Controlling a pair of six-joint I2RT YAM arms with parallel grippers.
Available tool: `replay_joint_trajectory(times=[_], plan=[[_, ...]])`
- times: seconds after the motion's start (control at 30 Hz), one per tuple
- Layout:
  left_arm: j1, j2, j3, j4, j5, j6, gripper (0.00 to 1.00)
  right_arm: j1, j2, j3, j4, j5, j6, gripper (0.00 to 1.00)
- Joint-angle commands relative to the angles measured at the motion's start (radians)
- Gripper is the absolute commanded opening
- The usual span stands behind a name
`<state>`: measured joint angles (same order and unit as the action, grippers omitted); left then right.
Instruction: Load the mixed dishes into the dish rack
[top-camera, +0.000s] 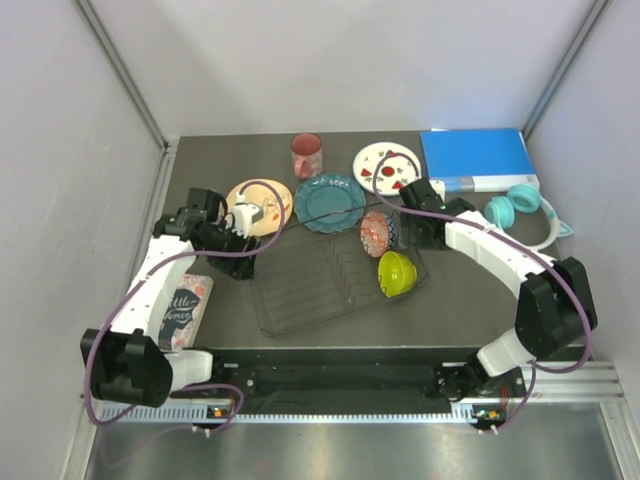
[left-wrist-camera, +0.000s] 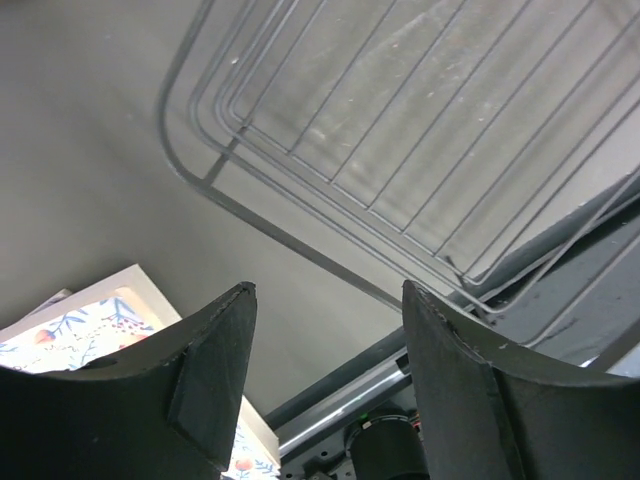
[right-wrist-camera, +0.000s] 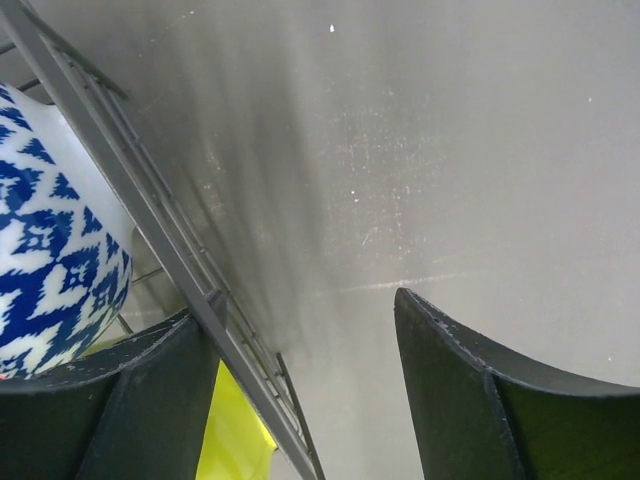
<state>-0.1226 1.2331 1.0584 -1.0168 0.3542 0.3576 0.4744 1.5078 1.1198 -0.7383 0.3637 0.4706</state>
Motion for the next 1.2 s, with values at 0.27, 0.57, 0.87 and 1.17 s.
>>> replay_joint_trajectory(times=[0.27, 0.57, 0.87, 1.17], plan=[[-0.008, 0.193, 0.023, 0.136, -0.141, 0.044, 0.65, -0.031, -0.098, -0.1, -0.032, 0.027, 0.031, 0.67], [-0.009, 0.29, 0.097, 0.207, -0.146, 0.054, 0.64, -0.031, -0.204, -0.218, -0.076, 0.029, 0.069, 0.65], [-0.043, 0.396, 0.184, 0.251, -0.135, 0.026, 0.64, 0.041, -0.285, -0.219, -0.176, 0.006, 0.134, 0.63], [-0.084, 0.413, 0.221, 0.261, -0.147, 0.018, 0.64, 0.086, -0.314, -0.157, -0.225, -0.014, 0.139, 0.67]])
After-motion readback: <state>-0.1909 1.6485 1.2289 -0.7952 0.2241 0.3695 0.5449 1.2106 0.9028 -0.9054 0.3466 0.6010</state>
